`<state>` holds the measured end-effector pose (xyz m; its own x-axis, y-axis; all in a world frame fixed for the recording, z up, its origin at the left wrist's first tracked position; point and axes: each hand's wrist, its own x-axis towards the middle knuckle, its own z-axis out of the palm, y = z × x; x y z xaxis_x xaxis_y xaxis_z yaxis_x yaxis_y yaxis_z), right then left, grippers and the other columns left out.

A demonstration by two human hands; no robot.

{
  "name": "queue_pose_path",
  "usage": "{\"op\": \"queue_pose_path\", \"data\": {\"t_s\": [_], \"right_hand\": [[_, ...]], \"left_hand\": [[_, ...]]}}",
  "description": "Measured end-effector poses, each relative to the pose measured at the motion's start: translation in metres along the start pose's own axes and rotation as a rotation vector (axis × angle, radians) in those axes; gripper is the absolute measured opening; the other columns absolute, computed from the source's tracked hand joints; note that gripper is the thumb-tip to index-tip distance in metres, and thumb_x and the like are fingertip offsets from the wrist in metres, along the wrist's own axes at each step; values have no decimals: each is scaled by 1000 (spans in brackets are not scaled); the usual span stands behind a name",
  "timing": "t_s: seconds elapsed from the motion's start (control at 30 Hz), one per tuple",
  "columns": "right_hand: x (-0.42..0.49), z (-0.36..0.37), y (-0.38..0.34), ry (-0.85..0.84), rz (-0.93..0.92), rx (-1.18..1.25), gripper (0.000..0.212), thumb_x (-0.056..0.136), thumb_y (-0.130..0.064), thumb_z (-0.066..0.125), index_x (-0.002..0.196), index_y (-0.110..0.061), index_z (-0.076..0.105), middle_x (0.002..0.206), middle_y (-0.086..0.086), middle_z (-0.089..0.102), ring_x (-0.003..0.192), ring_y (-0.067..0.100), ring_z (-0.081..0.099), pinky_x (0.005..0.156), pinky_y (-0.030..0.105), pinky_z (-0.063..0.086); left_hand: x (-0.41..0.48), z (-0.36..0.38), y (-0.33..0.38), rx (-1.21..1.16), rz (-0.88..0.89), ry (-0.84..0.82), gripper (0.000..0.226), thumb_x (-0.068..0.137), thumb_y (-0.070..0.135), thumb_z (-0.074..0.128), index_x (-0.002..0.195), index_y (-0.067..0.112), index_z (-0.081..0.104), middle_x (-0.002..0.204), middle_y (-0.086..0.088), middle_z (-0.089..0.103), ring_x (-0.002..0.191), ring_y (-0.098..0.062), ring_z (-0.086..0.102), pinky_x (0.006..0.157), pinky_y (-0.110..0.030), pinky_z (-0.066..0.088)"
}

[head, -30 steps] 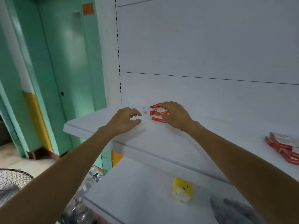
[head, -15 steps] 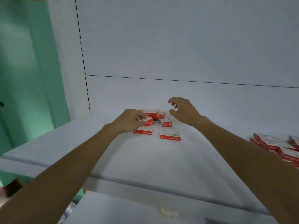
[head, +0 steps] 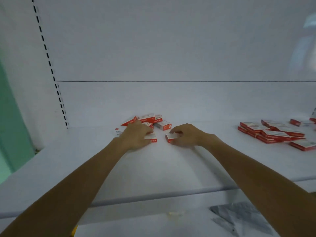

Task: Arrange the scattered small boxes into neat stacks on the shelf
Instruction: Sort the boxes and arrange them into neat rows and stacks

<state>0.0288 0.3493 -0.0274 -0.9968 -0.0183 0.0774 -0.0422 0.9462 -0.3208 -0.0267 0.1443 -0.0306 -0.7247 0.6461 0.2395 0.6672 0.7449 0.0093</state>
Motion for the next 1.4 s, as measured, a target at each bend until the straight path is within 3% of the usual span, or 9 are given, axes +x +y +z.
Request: {"op": "queue_pose_path", "data": {"t_s": [0.13,0.27,0.37,0.5,0.67,0.83,1.13,1.27,1.4], "right_hand": [[1,1,-10,7,36,0,49,79,-47,65,120,-21,58,124,4,58,110,20,53,89,26,40],[1,2,-21,13,54,-6,50,78,-48,66,119,-22,58,122,4,57,108,20,54,90,29,44],[4,6,-29,24,44,-6,47,77,-50,66,116,-24,59,120,4,58,106,20,54,89,31,46],[2,5,-38,51,14,-12,46,77,-46,68,117,-23,59,117,2,58,108,20,52,87,30,41],[-7,1,-39,125,-6,-20,50,79,-38,69,123,-17,57,120,4,60,108,20,53,85,28,40],[-26,-1,-25,142,57,-13,46,79,-33,69,122,-18,59,122,5,60,104,17,53,81,19,36],[-67,-18,8,201,187,-51,45,78,-35,71,118,-19,61,118,4,63,108,21,55,85,27,42],[-94,-29,27,272,258,-63,43,77,-43,70,114,-23,62,113,2,64,104,19,56,75,25,36],[-130,-42,49,325,334,-72,43,79,-44,67,114,-21,61,109,2,64,101,19,58,73,24,36]], "left_hand": [[-11,-2,-2,17,4,-20,36,87,47,50,105,18,62,107,-8,60,111,-26,48,108,-36,26],[-25,-7,-9,-112,-38,33,49,83,43,59,127,23,52,126,-7,49,119,-23,42,95,-31,36],[-33,-12,-16,-207,-82,33,51,83,45,59,129,27,49,130,-2,46,114,-19,48,83,-28,39],[-40,-18,-23,-239,-116,55,52,84,45,57,131,26,46,132,0,49,112,-20,52,86,-32,44],[-39,-21,-19,-337,-99,80,51,86,35,59,133,21,45,131,-4,52,107,-19,54,81,-24,42],[-32,-17,-8,-400,-38,70,48,83,32,65,128,19,53,127,-1,57,100,-14,53,77,-17,35],[-13,-10,33,-427,27,55,47,78,33,70,121,17,59,114,0,61,91,-13,55,79,-27,45],[-4,-10,56,-433,115,75,38,75,34,71,111,21,63,103,1,63,89,-16,58,82,-34,49],[9,-9,94,-428,183,64,34,77,35,69,109,25,63,105,1,60,93,-16,56,77,-27,43]]}}
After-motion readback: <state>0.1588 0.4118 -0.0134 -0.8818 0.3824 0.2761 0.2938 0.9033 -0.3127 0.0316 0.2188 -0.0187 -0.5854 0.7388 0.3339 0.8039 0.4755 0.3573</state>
